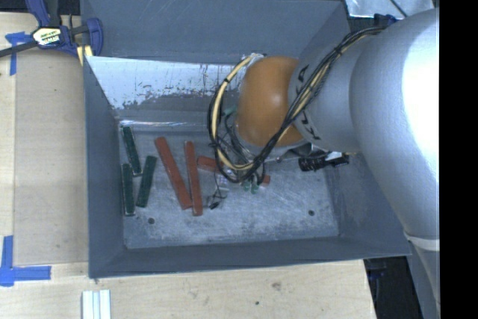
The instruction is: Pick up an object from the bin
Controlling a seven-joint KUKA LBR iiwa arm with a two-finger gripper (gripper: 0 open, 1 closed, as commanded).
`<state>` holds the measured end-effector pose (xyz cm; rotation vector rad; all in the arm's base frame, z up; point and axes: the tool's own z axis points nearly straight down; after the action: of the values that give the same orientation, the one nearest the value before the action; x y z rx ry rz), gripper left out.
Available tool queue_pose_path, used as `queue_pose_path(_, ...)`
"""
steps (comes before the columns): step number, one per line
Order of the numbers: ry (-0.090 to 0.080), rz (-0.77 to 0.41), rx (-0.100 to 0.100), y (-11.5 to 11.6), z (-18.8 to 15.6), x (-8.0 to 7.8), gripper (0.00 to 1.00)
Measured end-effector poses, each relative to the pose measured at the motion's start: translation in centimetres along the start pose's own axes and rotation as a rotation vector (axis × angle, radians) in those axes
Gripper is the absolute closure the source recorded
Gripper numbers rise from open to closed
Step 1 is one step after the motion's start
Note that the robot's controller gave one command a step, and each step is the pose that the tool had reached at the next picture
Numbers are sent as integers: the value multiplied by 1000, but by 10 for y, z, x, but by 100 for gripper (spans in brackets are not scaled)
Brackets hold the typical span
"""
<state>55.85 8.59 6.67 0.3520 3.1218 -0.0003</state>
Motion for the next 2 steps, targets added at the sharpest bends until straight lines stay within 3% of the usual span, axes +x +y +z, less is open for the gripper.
queue_pose_path(1, -5, 1, -2, 0, -4, -1, 100)
queue_pose_path(2, -11, -41, -5, 44, -120, 0, 100)
